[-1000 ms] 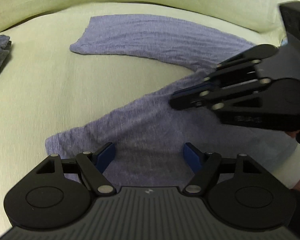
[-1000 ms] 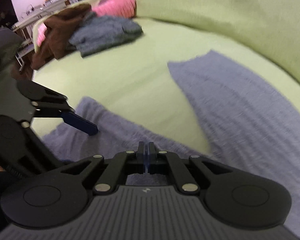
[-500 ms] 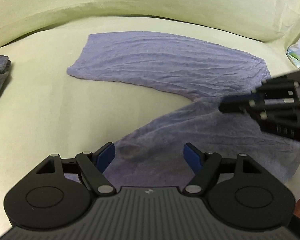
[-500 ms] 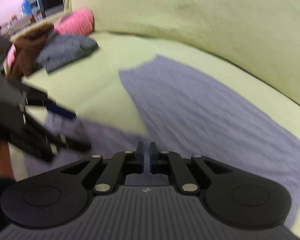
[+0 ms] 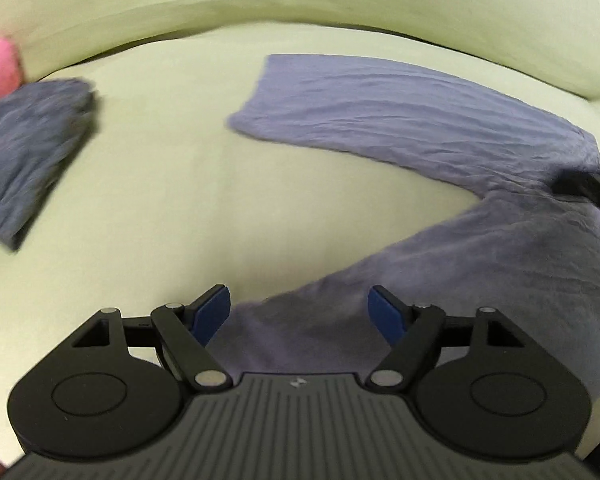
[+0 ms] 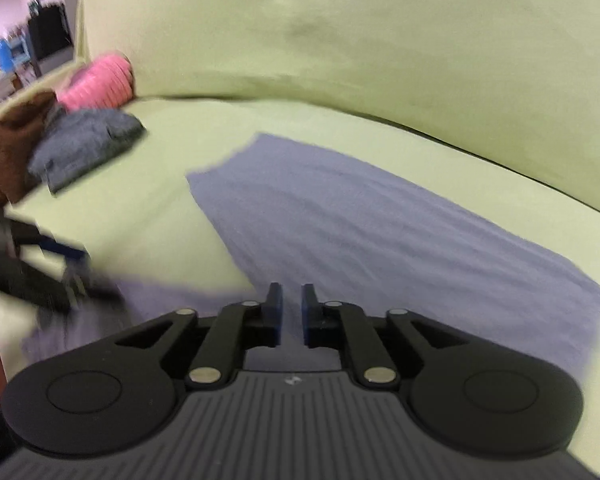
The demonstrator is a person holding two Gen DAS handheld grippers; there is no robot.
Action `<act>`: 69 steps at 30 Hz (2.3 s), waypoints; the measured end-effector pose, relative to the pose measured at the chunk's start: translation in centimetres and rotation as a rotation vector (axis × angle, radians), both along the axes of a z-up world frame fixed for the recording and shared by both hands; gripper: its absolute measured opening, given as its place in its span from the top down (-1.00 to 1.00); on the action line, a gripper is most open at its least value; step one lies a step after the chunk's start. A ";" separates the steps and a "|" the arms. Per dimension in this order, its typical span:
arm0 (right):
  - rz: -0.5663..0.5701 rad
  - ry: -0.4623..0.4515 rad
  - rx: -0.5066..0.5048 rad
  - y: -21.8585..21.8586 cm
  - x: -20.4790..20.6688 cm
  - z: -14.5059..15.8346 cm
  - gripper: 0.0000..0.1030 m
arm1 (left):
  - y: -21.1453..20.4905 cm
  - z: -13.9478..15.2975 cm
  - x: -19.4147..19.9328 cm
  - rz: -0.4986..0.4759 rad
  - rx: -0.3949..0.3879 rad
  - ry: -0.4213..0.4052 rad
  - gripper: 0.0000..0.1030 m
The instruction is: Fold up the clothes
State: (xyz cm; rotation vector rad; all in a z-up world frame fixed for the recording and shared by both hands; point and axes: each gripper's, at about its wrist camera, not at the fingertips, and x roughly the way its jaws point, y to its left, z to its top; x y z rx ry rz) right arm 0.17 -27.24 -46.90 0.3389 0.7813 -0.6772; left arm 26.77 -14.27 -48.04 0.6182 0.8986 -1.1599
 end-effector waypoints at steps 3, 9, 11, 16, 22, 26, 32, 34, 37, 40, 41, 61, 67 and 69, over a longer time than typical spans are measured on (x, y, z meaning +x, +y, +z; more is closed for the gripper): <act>-0.095 0.053 0.014 2.5 -5.2 -0.2 0.83 | 2.1 -0.1 -0.9 -0.022 0.002 -0.013 -0.50; -0.333 0.173 0.048 6.8 -15.9 -2.2 0.82 | 5.6 -2.1 -0.1 0.037 0.027 -0.055 -0.59; -0.382 0.195 0.065 7.7 -17.7 -2.0 0.79 | 6.6 -1.9 1.2 0.102 0.046 -0.052 -0.51; -0.367 0.106 0.001 8.1 -17.7 -0.1 0.76 | 7.4 0.3 0.2 0.081 0.038 -0.094 -0.48; -0.324 0.080 -0.017 5.8 -13.8 -1.8 0.70 | 5.5 0.1 -4.7 -0.028 0.018 -0.148 -0.50; -0.347 0.086 0.016 6.5 -15.7 -3.1 0.72 | 6.1 -1.7 -4.0 0.001 0.054 -0.175 -0.58; -0.352 0.072 0.009 6.7 -15.5 -1.5 0.70 | 8.4 -1.0 0.2 0.152 0.065 -0.167 -0.51; -0.321 0.050 -0.003 5.7 -13.6 -0.7 0.69 | 8.0 -0.2 0.7 0.175 0.032 -0.136 -0.51; -0.247 0.038 -0.022 4.5 -9.8 -0.8 0.69 | 5.0 0.2 0.2 0.168 -0.012 -0.124 -0.51; -0.187 0.013 -0.006 3.3 -6.7 -1.6 0.69 | 2.6 -0.4 0.1 0.157 -0.035 -0.114 -0.51; -0.173 0.011 0.006 2.7 -5.9 -1.9 0.69 | 1.9 -0.7 0.0 0.152 -0.034 -0.126 -0.51; -0.133 0.003 0.083 8.2 -5.5 -2.0 0.56 | 6.4 -0.8 -2.0 0.037 0.006 -0.054 -0.65; -0.188 0.077 0.093 10.2 -7.9 -3.3 0.56 | 9.7 -2.4 -0.5 0.101 0.030 -0.023 -0.69; -0.217 0.096 0.100 10.6 -8.8 -3.2 0.56 | 10.9 -2.3 0.0 0.113 0.053 -0.049 -0.69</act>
